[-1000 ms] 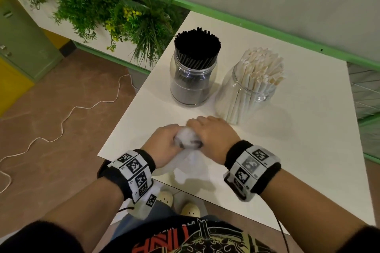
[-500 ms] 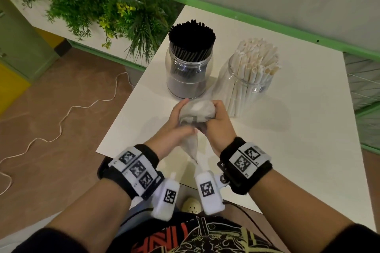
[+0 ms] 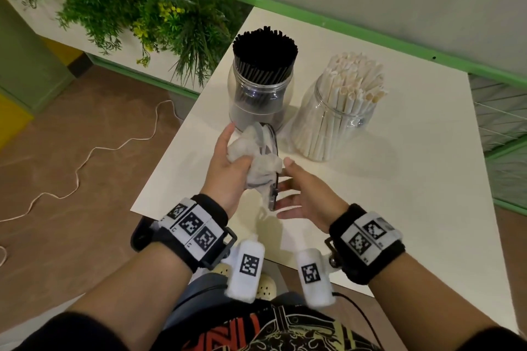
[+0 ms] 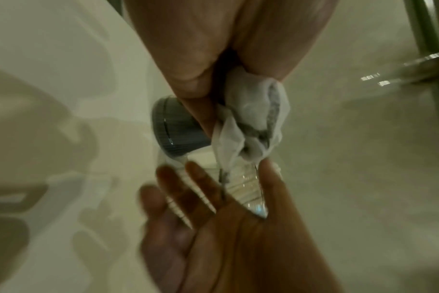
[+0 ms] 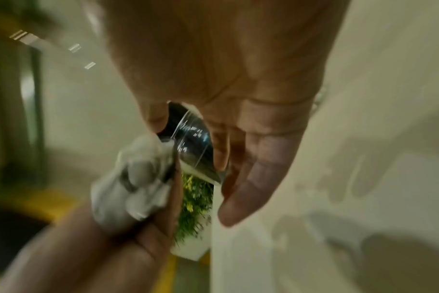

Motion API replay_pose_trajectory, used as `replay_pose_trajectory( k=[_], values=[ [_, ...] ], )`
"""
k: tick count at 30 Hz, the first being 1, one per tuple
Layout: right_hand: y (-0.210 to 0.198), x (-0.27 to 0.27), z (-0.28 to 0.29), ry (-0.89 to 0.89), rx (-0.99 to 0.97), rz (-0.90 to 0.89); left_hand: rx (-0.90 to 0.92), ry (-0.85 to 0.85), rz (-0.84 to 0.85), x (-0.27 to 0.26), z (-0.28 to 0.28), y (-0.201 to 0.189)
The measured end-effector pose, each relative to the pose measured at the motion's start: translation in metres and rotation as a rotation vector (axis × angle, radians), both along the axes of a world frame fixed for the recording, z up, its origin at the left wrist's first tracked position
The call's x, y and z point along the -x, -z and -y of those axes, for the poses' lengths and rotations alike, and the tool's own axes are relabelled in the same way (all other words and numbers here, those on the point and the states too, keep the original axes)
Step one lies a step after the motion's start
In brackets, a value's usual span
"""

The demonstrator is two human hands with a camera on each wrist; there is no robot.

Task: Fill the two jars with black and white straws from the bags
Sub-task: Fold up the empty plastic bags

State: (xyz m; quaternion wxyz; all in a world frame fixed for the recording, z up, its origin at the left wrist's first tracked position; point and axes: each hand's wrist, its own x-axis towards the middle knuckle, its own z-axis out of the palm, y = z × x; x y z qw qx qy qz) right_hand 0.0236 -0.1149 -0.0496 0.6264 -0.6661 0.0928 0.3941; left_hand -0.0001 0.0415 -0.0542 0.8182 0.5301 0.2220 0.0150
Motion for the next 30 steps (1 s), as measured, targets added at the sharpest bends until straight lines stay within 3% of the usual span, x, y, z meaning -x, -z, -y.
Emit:
replay_pose_trajectory(
  k=[3,8,13,17,23,30],
  values=[
    [-0.009,-0.005,-0.002,0.053,-0.173,-0.114,-0.151,0.034,0.072,0.003,0.005,0.002],
    [-0.008,-0.007,-0.006,0.09,-0.16,-0.069,-0.257,0.166,0.209,0.013,0.007,-0.002],
    [-0.007,-0.019,-0.012,0.211,0.005,0.243,-0.581,0.448,0.249,0.021,0.004,-0.002],
    [-0.009,-0.012,-0.025,0.183,0.063,0.421,-0.685,0.483,0.199,0.025,0.002,0.009],
    [-0.011,-0.003,-0.035,0.058,0.006,0.208,-1.244,0.676,0.27,0.032,-0.015,0.022],
    [-0.014,-0.007,-0.04,-0.018,-0.154,-0.035,-1.294,0.625,0.108,0.03,-0.028,0.023]
  ],
)
